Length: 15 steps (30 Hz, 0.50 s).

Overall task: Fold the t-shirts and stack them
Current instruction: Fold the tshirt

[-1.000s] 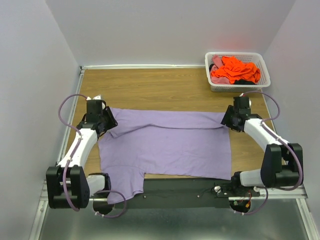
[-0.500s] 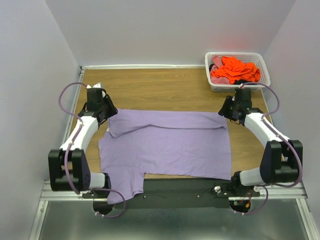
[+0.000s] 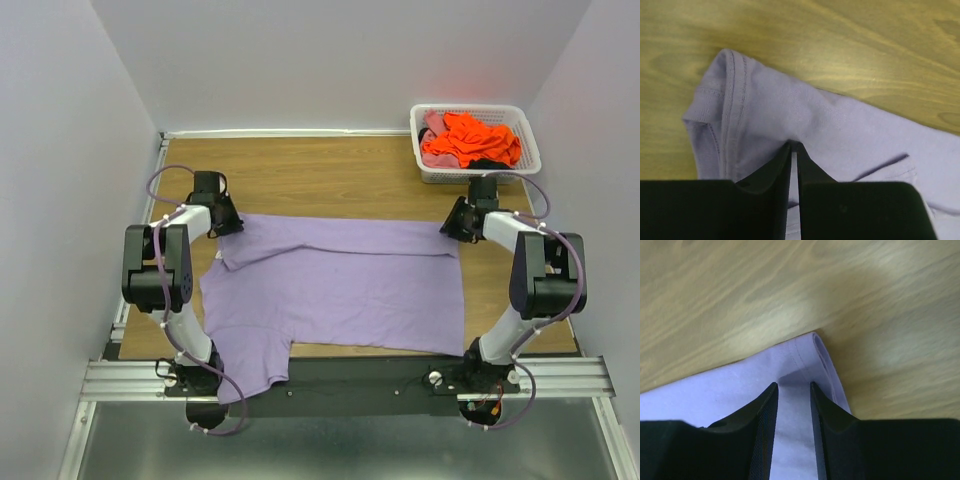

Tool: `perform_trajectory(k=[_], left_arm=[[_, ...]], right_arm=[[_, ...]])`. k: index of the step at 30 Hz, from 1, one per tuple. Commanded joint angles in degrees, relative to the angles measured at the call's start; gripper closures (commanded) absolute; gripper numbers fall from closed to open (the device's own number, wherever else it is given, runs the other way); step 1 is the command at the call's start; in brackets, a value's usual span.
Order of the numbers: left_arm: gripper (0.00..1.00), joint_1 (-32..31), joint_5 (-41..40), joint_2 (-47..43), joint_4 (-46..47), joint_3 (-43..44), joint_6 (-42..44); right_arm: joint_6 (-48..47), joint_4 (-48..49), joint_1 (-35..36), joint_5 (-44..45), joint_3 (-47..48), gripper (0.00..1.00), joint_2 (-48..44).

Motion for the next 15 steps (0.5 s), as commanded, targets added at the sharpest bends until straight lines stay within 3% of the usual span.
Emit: perform_trajectory(k=[1, 8, 12, 14, 15], left_arm=[[0.83, 1.05, 0.56, 5.29, 0.85, 2.75, 0.74], [0.83, 1.31, 3.80, 10.31, -0.11, 10.13, 0.47], [0.78, 1.22, 5.82, 6.90, -0.55, 10.85, 0.91], [0.61, 1.22, 6.36, 4.60, -0.38, 10.06, 1.17], [0.58, 1.05, 6.79, 1.89, -0.21, 9.71, 1.35]], right_arm=[[1.20, 2.43, -4.30, 0.73, 1.35, 0.61, 4.63], [0.50, 2.88, -7.91, 0.74, 11.10, 0.60, 13.51], [-1.43, 2.88, -7.82, -3.12, 12.95, 0.58, 10.02], [-1.70, 2.88, -7.73, -5.93, 11.73, 0.56, 7.81], [-1.61, 2.88, -7.73, -7.16, 11.02, 0.54, 6.50]])
